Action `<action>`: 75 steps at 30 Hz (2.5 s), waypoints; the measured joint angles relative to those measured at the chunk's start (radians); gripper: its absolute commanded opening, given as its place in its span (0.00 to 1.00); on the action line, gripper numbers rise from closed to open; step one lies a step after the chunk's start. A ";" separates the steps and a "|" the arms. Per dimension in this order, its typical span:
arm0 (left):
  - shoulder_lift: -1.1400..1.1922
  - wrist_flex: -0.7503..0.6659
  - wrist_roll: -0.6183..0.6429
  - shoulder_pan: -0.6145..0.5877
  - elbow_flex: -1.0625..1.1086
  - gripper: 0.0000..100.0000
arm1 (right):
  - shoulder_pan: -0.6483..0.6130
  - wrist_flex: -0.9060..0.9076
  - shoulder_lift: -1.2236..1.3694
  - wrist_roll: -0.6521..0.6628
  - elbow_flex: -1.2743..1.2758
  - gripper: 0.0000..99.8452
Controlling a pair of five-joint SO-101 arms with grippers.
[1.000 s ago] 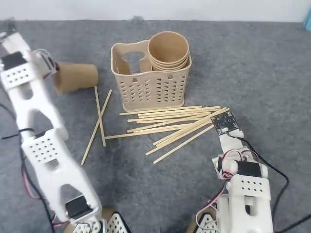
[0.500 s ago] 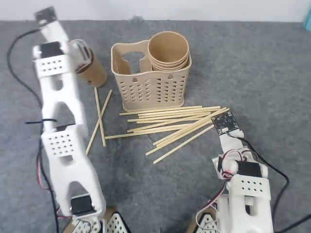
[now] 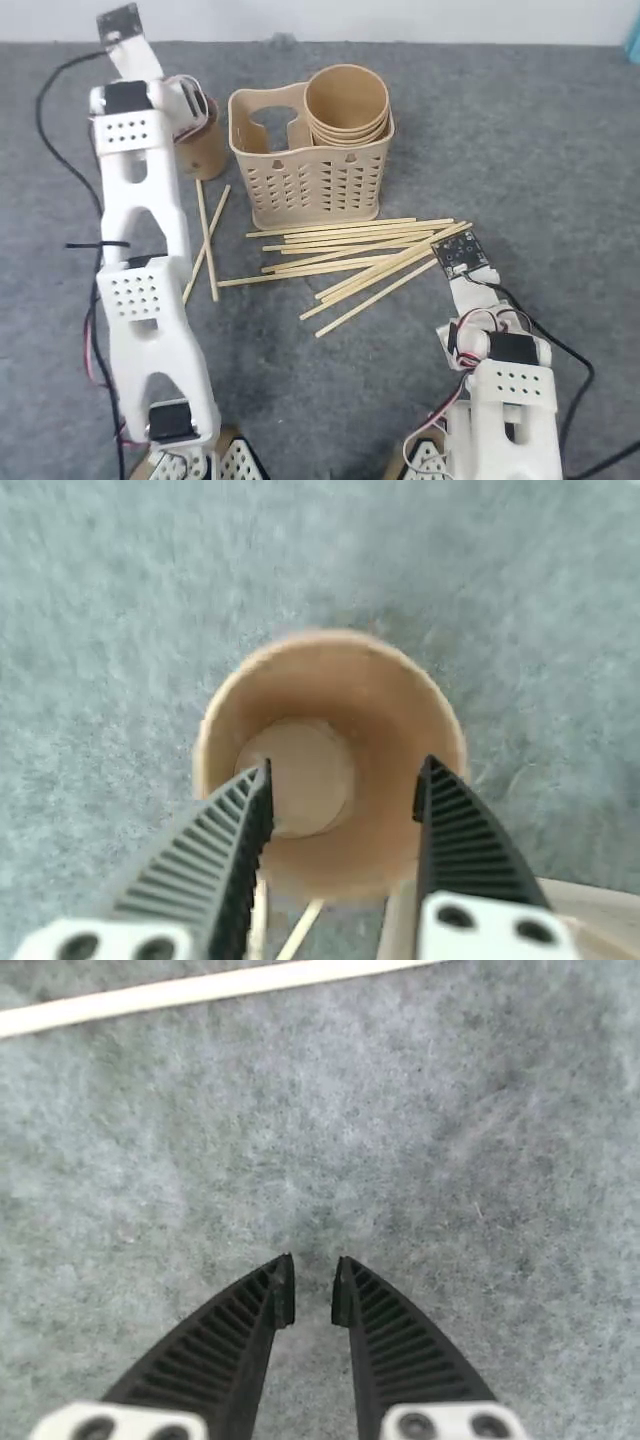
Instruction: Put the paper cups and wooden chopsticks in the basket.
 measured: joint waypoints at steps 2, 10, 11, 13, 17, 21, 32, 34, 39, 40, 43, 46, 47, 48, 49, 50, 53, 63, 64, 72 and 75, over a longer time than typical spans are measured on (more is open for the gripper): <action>0.000 0.044 0.000 0.000 -0.068 0.22 | 0.000 0.000 0.000 0.002 0.000 0.07; 0.000 0.210 0.000 0.015 -0.313 0.22 | 0.000 0.000 0.000 0.005 0.000 0.07; 0.000 0.224 0.000 0.015 -0.334 0.22 | 0.000 0.000 0.000 0.005 0.000 0.07; 0.000 0.236 -0.002 0.015 -0.373 0.22 | 0.000 0.000 0.000 0.005 0.000 0.07; 0.000 0.245 -0.029 0.011 -0.382 0.22 | 0.000 0.000 0.000 0.005 0.000 0.07; 0.000 0.245 -0.032 -0.037 -0.327 0.22 | 0.000 0.000 0.000 0.005 0.000 0.07; 0.005 0.236 -0.130 -0.097 -0.175 0.22 | 0.000 0.000 0.000 0.005 0.000 0.07; 0.038 0.190 -0.130 -0.100 -0.137 0.22 | 0.000 0.000 0.000 0.005 0.000 0.07; 0.153 0.147 -0.129 -0.098 -0.118 0.17 | 0.000 0.000 0.000 0.005 0.000 0.07; 0.170 0.147 -0.126 -0.098 -0.118 0.13 | 0.000 0.000 0.000 0.005 0.000 0.07; 0.201 0.158 -0.129 -0.091 -0.144 0.00 | 0.000 0.000 0.000 0.005 0.000 0.07; 0.207 0.204 -0.126 -0.086 -0.212 0.01 | 0.000 0.000 0.000 0.005 0.000 0.07; 0.207 0.224 -0.129 -0.086 -0.239 0.01 | 0.000 0.000 0.000 0.005 0.000 0.07; 0.209 0.232 -0.130 -0.086 -0.265 0.01 | 0.000 0.000 0.000 0.005 0.000 0.07; 0.209 0.239 -0.130 -0.086 -0.292 0.01 | 0.000 0.000 0.000 0.005 0.000 0.07; 0.209 0.242 -0.130 -0.086 -0.310 0.01 | 0.000 0.000 0.000 0.005 0.000 0.07; 0.209 0.245 -0.130 -0.086 -0.344 0.01 | 0.000 0.000 0.000 0.005 0.000 0.07; 0.112 0.245 -0.130 -0.089 -0.353 0.01 | 0.000 0.000 0.000 0.005 0.000 0.07; 0.098 0.245 -0.130 -0.092 -0.353 0.01 | 0.000 0.000 0.000 0.005 0.000 0.07; -0.060 0.245 0.043 -0.095 -0.353 0.01 | 0.000 0.000 0.000 0.005 0.000 0.07; -0.127 0.245 0.176 -0.101 -0.353 0.01 | 0.000 0.000 0.000 0.005 0.000 0.07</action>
